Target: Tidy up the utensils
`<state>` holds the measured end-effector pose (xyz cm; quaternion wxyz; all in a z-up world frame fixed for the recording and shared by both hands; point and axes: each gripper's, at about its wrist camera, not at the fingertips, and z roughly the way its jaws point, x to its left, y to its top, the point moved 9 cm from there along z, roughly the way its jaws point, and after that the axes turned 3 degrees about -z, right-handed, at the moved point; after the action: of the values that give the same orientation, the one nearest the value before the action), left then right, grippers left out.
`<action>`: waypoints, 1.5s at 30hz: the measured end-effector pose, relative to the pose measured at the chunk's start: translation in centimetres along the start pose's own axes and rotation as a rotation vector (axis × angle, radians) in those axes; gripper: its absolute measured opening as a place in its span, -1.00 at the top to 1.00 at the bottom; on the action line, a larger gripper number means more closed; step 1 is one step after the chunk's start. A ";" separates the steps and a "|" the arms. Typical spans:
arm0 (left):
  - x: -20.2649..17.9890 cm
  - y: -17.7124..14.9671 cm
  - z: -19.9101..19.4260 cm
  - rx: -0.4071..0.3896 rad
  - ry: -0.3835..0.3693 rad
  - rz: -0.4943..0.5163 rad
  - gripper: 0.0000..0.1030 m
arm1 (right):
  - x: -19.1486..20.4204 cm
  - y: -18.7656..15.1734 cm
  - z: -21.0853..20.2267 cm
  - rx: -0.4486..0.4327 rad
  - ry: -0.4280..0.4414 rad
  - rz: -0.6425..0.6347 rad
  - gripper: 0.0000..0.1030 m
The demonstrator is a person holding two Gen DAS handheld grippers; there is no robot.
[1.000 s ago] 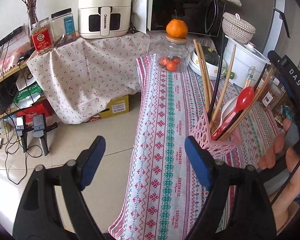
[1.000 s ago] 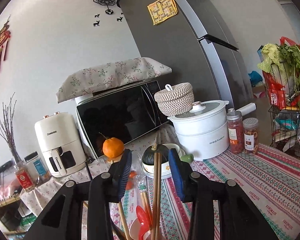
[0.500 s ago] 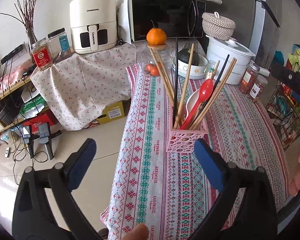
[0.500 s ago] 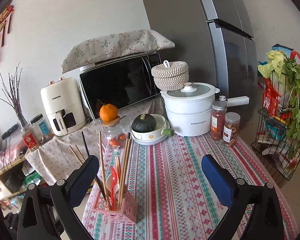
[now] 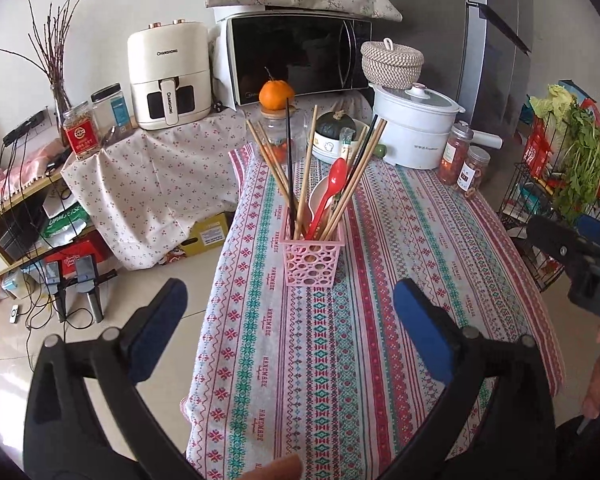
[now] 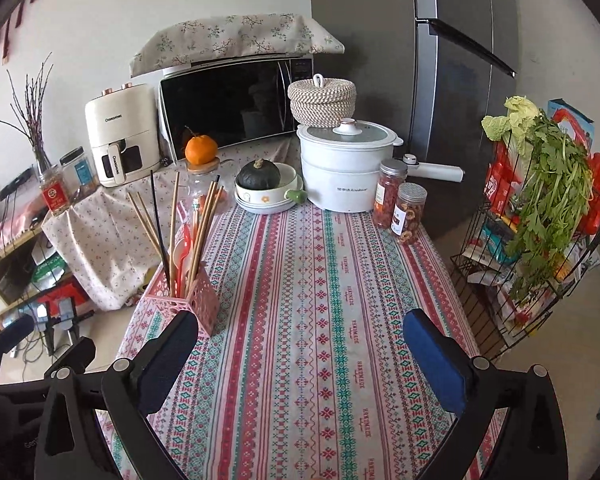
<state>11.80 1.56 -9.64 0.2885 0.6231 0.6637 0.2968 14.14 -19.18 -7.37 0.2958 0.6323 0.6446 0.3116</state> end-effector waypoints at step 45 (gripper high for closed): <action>-1.9 1.0 -1.0 -0.063 -0.019 -0.017 -0.99 | -1.2 -0.8 0.2 0.025 0.014 -0.024 -1.00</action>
<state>11.78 -0.31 -8.21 0.3168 0.6110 0.6564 0.3089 13.79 -20.38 -8.11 0.2870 0.6261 0.6579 0.3046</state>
